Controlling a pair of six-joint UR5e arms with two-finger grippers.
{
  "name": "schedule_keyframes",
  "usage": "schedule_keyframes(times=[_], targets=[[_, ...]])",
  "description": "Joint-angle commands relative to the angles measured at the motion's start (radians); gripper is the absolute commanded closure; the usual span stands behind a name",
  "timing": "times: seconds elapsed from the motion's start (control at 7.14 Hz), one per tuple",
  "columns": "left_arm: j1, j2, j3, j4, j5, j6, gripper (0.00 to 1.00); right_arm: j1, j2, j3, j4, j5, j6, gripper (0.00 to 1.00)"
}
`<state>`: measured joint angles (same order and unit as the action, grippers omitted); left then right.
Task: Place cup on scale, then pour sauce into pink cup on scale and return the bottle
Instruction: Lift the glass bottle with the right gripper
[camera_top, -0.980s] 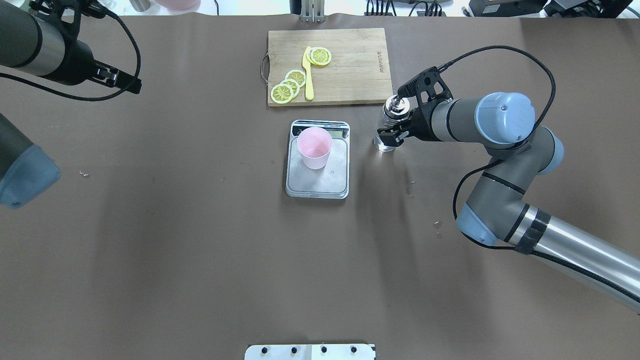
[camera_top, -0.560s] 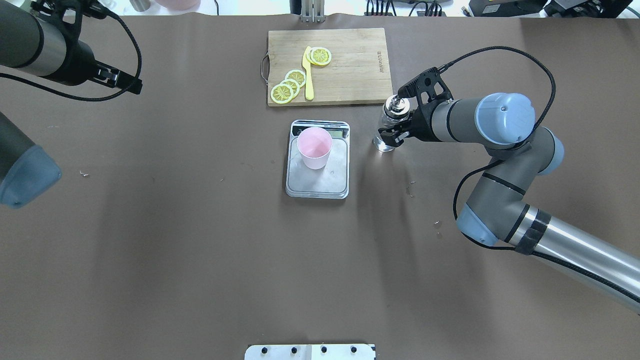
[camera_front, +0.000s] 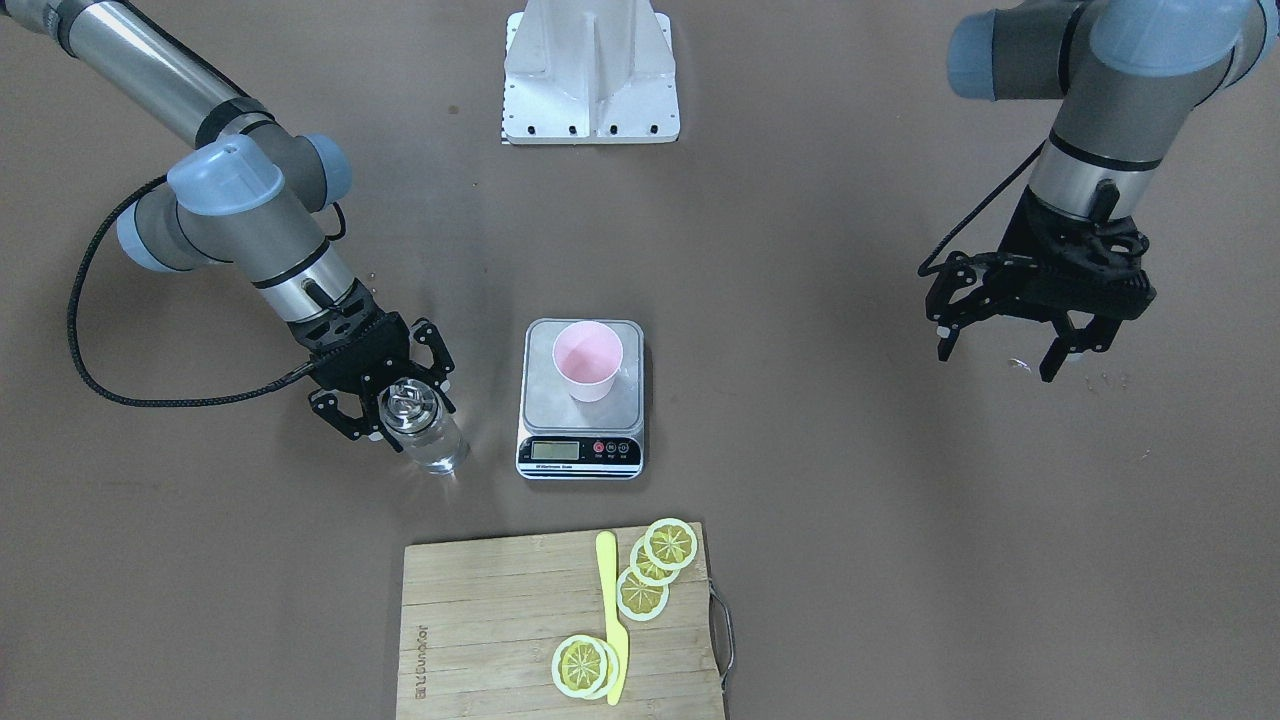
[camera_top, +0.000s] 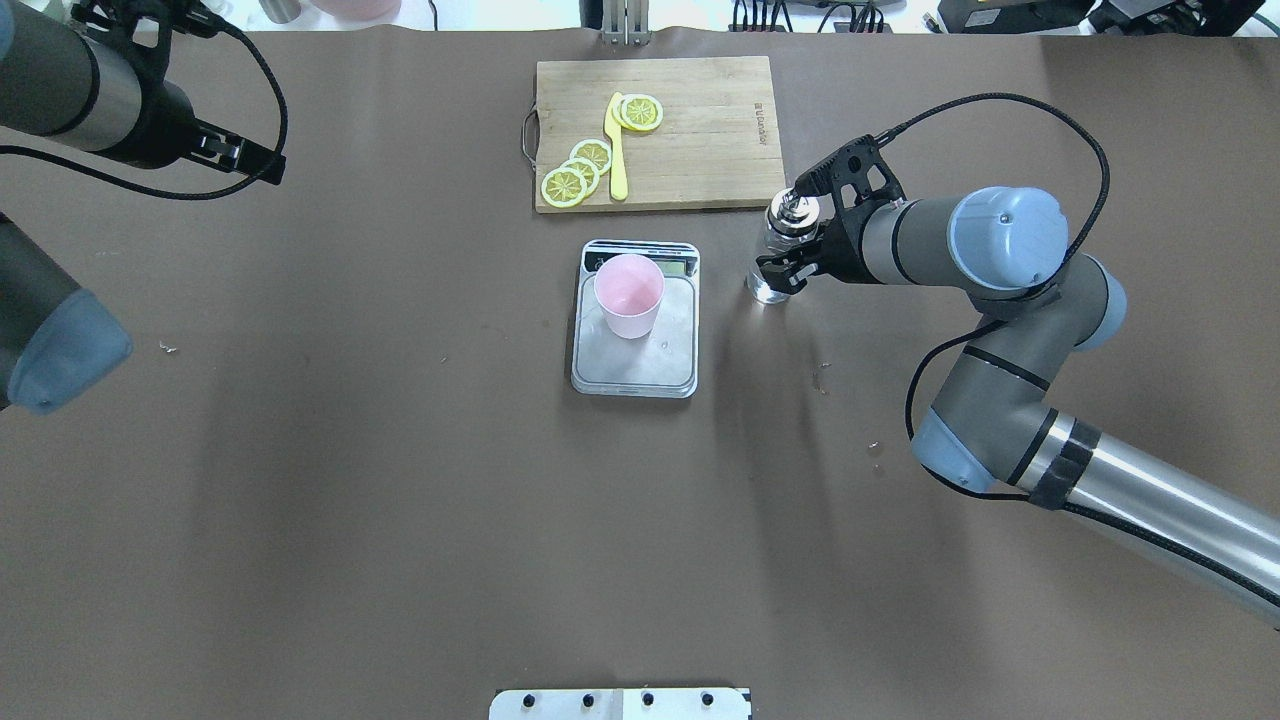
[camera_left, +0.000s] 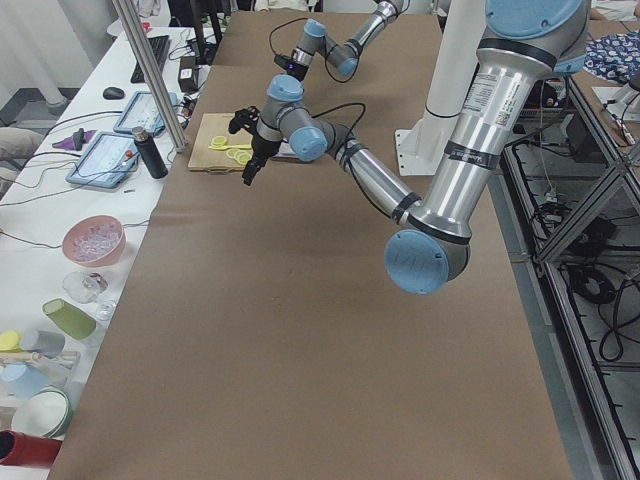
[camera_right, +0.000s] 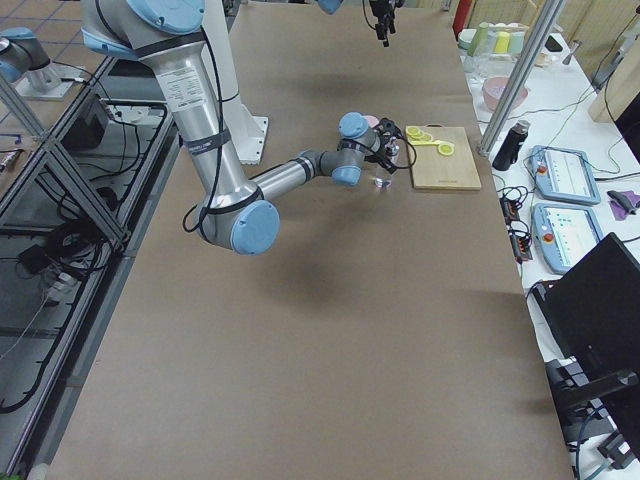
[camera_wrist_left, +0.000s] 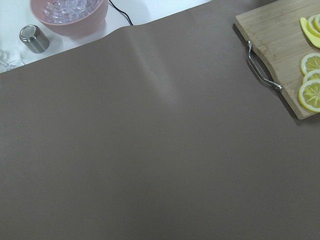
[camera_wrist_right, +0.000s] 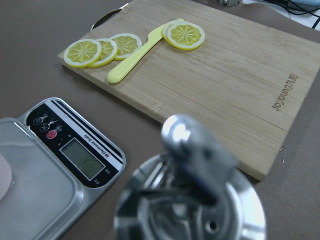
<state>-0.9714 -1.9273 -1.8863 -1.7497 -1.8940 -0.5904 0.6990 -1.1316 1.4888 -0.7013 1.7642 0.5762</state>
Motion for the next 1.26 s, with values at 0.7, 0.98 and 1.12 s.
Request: schedule_keyframes(times=[0.7, 0.98, 1.12], targets=[[0.000, -0.002, 0.001, -0.001, 0.006, -0.003, 0.03, 0.022, 0.012, 0.011, 0.025, -0.012, 0.053, 1.00], [-0.001, -0.001, -0.004, -0.001, 0.004, 0.000, 0.03, 0.042, 0.018, 0.088, -0.173, -0.002, 0.030, 1.00], [-0.004, 0.011, -0.014, -0.001, -0.002, 0.007, 0.03, 0.042, 0.038, 0.161, -0.343, -0.008, -0.028, 1.00]])
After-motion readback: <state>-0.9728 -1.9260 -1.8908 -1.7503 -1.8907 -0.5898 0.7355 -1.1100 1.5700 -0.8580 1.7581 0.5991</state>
